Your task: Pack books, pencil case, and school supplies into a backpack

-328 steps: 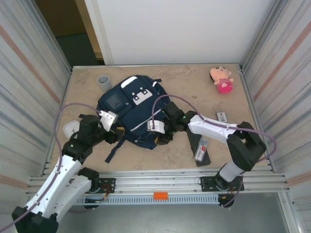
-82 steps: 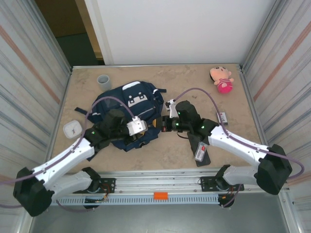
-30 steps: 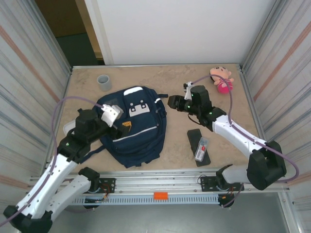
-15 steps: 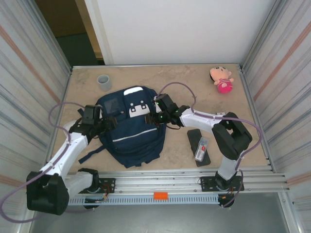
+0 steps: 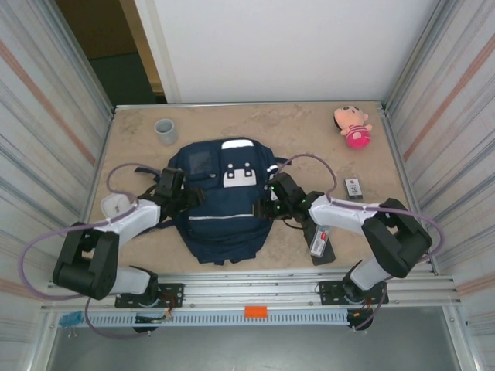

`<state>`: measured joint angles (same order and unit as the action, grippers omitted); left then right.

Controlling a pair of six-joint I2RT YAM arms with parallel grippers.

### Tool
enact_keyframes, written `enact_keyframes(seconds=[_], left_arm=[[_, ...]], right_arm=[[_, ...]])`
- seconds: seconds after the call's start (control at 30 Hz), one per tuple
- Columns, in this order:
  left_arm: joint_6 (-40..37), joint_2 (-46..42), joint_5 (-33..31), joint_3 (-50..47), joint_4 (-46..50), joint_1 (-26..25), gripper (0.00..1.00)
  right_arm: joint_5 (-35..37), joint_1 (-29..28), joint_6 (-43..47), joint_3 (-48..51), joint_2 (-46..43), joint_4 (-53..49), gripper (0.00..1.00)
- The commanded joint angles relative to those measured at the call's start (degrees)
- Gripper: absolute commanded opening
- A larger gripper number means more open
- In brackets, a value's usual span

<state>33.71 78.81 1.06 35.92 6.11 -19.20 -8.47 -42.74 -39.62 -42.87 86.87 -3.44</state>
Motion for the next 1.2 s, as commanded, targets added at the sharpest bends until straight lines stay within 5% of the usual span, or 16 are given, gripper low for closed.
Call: enact_keyframes(seconds=[0.0, 0.33, 0.53, 0.67, 0.73, 0.83, 1.17], left_arm=[[3.6, 5.0, 3.3, -0.3, -1.6, -3.2, 0.6], [-0.6, -6.3, -6.2, 3.0, 9.9, -10.8, 0.71], [-21.9, -17.4, -8.4, 7.6, 15.2, -14.2, 0.78], [-43.1, -20.0, -0.3, 7.6, 14.6, -17.5, 0.74], [-54.2, -19.3, 4.9, 7.4, 15.6, -20.8, 0.73], [-64.9, -15.7, 4.3, 7.3, 16.1, -27.5, 0.77], [-70.8, 0.8, 0.3, 10.4, 9.0, -31.5, 0.83]], right_arm=[[0.0, -0.4, -2.5, 1.7, -2.7, -3.8, 0.45], [1.6, 1.8, -1.3, 2.5, -17.3, -9.7, 0.48], [-2.6, 9.0, 0.3, 4.3, -29.8, -11.8, 0.51], [-5.2, 12.6, 1.2, 5.7, -36.2, -12.5, 0.52], [-5.5, 13.1, 1.3, 6.2, -37.7, -12.7, 0.52], [-5.5, 13.2, 1.1, 7.0, -38.6, -12.4, 0.52], [-5.7, 13.2, -0.3, 9.5, -39.2, -10.9, 0.52]])
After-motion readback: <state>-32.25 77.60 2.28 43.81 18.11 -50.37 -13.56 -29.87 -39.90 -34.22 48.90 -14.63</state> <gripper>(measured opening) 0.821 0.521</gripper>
